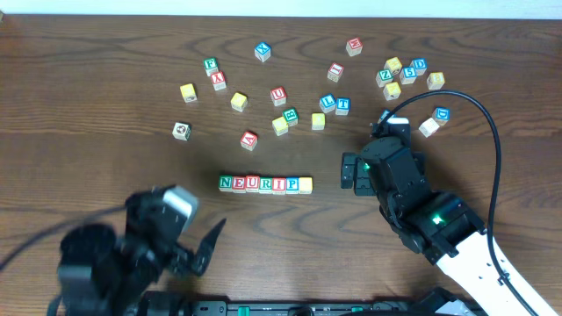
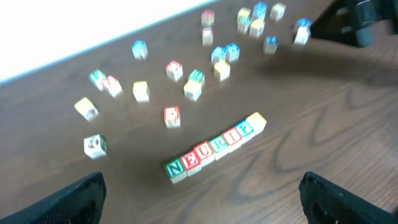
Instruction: Spell out NEURIPS
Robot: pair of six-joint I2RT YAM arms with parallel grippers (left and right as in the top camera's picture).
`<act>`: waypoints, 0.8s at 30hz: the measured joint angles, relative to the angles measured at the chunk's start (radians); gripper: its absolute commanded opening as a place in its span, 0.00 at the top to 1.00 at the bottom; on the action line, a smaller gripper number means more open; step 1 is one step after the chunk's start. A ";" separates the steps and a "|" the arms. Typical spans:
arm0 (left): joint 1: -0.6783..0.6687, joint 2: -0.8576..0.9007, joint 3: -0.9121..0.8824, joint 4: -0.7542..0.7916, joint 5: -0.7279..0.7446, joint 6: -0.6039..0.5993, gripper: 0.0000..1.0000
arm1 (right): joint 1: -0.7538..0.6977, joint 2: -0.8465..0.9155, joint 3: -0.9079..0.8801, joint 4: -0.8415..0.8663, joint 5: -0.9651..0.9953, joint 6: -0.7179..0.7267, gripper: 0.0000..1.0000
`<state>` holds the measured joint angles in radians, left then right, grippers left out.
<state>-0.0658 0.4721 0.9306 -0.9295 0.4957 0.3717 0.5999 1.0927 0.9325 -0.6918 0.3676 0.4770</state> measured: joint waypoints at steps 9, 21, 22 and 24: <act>0.001 -0.322 -0.117 0.392 0.002 0.008 0.03 | 0.000 0.000 0.000 0.000 0.000 0.000 0.01; 0.083 -0.457 -0.671 1.110 0.029 0.029 0.03 | 0.000 0.000 0.000 0.000 0.000 0.000 0.01; 0.089 -0.457 -0.708 1.134 0.029 0.033 0.03 | 0.000 0.000 0.000 0.000 0.000 0.000 0.01; 0.103 -0.457 -0.789 1.173 0.029 0.045 0.02 | 0.000 0.000 0.000 0.000 0.000 0.000 0.01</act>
<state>0.0376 0.0151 0.1413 0.2436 0.5247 0.4168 0.5999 1.0927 0.9321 -0.6918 0.3676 0.4770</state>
